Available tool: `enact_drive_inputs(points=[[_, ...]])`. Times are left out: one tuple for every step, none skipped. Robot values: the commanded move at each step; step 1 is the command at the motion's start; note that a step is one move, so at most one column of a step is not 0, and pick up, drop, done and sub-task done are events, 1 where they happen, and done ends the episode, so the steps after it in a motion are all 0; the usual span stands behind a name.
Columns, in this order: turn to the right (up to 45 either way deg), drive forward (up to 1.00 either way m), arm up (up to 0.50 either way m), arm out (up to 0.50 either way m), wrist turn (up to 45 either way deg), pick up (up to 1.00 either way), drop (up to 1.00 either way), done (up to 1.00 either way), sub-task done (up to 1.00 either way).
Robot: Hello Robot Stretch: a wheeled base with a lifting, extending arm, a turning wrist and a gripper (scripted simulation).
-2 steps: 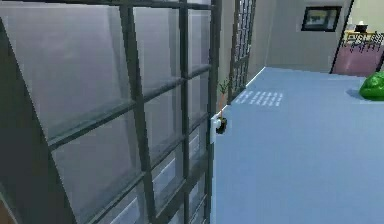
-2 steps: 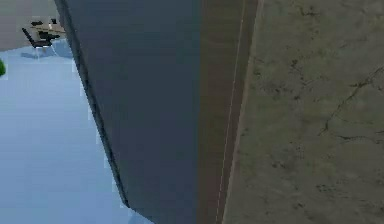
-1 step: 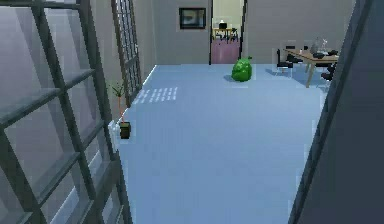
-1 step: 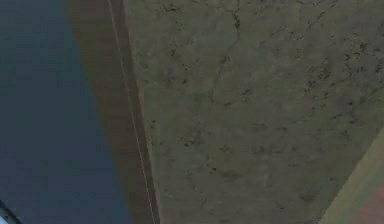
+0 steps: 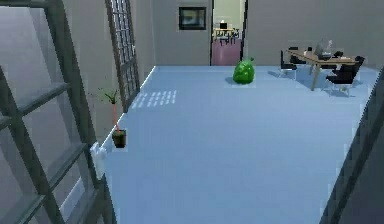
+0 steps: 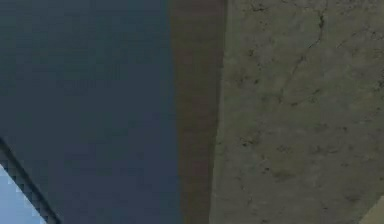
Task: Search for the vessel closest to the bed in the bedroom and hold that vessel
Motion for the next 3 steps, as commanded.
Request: enact_drive_inputs(points=[[6.0, 0.0, 0.0, 0.0, 0.0, 0.0, 0.0, 0.0, 0.0], [0.0, 1.0, 0.0, 0.0, 0.0, 0.0, 0.0, 0.0, 0.0], [0.0, 1.0, 0.0, 0.0, 0.0, 0.0, 0.0, 0.0, 0.0]])
